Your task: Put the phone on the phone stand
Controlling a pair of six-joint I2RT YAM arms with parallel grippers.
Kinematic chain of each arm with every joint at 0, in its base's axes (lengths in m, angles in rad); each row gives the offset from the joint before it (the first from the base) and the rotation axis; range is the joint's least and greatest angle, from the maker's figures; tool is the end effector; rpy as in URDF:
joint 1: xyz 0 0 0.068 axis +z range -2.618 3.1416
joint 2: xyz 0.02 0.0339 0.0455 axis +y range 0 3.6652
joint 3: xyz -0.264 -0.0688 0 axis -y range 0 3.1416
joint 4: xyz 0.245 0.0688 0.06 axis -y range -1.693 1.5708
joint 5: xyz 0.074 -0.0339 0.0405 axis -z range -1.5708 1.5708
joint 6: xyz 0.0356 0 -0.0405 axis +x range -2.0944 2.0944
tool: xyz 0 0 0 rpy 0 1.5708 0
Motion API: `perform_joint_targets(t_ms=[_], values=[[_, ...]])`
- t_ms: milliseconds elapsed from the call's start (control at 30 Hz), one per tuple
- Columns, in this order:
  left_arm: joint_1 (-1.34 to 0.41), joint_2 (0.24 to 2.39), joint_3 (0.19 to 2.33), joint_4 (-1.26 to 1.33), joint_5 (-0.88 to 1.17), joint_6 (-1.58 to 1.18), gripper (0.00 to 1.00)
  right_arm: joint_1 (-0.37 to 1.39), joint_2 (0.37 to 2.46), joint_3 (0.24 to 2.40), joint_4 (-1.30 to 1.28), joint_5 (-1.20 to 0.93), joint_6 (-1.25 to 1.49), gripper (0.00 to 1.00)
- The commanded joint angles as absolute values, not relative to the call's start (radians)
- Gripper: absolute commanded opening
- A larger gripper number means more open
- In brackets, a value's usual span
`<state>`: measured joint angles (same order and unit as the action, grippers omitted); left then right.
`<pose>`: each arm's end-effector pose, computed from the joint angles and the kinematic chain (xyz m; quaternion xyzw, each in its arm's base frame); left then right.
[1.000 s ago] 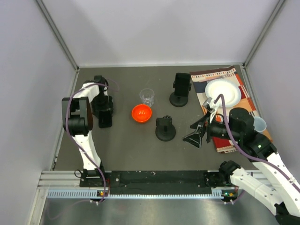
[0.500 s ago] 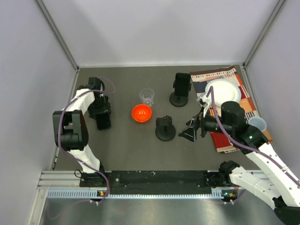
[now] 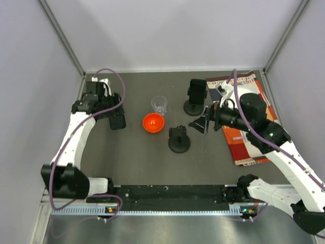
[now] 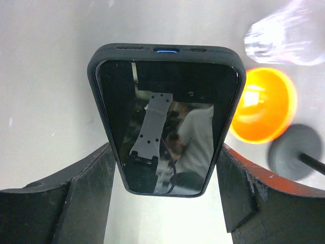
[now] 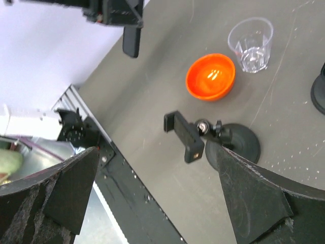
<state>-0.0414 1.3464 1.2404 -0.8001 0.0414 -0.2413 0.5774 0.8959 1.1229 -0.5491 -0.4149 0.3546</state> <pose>0.2785 -0.0130 0.3184 -0.0876 0.9410 -0.0653 0.3202 0.1441 0.1110 0.3995 -0.2079 0.7756 0.4063 0.4360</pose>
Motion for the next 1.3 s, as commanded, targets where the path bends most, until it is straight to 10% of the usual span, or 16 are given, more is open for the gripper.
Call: perform_joint_targets(t_ms=[0, 567, 767, 1267], values=[[-0.103, 1.138, 1.250, -0.670, 0.166, -0.239, 0.00, 0.569, 0.930, 1.223, -0.444, -0.342, 0.411, 0.99], [-0.489, 0.931, 1.201, -0.437, 0.199, -0.291, 0.00, 0.736, 1.333, 1.598, -0.425, -0.284, 0.543, 0.98], [-0.528, 0.923, 1.183, -0.419, 0.192, -0.295, 0.00, 0.778, 1.388, 1.643, -0.423, -0.200, 0.568, 0.63], [-0.545, 0.920, 1.170, -0.416, 0.169, -0.259, 0.00, 0.871, 1.468, 1.669, -0.416, -0.123, 0.541, 0.57]])
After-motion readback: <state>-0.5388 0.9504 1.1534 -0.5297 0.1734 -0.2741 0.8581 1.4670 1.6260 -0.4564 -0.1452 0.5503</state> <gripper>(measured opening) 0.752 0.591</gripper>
